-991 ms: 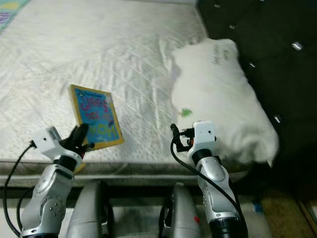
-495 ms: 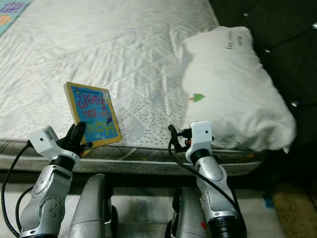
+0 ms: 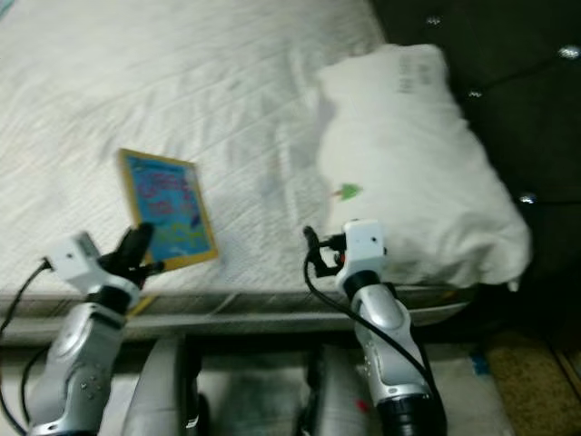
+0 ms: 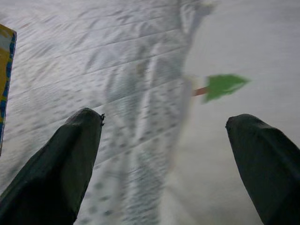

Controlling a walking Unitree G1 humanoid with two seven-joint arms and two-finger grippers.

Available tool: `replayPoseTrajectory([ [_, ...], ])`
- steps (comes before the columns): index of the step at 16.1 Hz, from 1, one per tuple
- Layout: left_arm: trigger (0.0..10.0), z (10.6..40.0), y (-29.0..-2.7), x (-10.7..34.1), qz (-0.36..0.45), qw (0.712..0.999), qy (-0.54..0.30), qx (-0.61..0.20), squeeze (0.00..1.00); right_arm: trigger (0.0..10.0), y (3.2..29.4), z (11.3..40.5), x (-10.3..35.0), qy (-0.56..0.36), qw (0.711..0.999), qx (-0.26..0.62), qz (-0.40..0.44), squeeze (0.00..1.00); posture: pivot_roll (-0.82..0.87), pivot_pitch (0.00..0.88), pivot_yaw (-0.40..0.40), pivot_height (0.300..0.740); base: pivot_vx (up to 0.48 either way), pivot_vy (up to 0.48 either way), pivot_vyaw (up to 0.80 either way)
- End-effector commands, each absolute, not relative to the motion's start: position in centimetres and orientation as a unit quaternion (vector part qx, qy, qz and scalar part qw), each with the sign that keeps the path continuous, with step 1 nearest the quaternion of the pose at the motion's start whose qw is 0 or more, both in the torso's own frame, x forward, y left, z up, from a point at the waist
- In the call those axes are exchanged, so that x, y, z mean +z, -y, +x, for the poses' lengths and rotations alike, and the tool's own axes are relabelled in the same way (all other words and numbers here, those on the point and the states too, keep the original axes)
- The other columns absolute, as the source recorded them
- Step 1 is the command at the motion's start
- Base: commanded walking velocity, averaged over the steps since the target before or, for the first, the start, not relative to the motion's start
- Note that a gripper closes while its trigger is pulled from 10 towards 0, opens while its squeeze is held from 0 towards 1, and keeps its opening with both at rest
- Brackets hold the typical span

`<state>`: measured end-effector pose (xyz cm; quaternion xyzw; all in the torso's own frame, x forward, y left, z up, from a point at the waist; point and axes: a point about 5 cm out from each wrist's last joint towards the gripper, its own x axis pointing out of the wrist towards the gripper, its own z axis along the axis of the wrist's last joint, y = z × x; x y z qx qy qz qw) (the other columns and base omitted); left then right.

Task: Clean up the room

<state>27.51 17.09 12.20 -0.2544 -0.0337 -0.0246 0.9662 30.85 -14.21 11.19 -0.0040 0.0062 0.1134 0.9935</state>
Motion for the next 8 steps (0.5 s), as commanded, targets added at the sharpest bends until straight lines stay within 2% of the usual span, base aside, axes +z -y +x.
replayPoseTrajectory([
  [1,10.0,27.49,-15.83,12.88,-0.266,0.961,0.046,-0.052,0.0,10.0,15.2,30.53,10.81,-0.014,0.995,0.1,-0.006,0.0,0.06,0.226,-0.047,0.562,0.379,0.0,0.0],
  [3,10.0,27.49,-15.66,12.8,-0.266,0.961,0.042,-0.055,0.0,10.0,15.31,30.49,10.74,-0.015,0.995,0.099,-0.01,0.0,0.05,0.229,-0.047,0.562,0.302,0.0,0.0],
  [8,10.0,27.55,-15.27,12.48,-0.272,0.96,0.027,-0.055,0.0,10.0,15.55,30.42,10.64,-0.018,0.995,0.095,-0.015,0.0,0.05,0.232,-0.047,0.562,0.0,0.0,0.0],
])
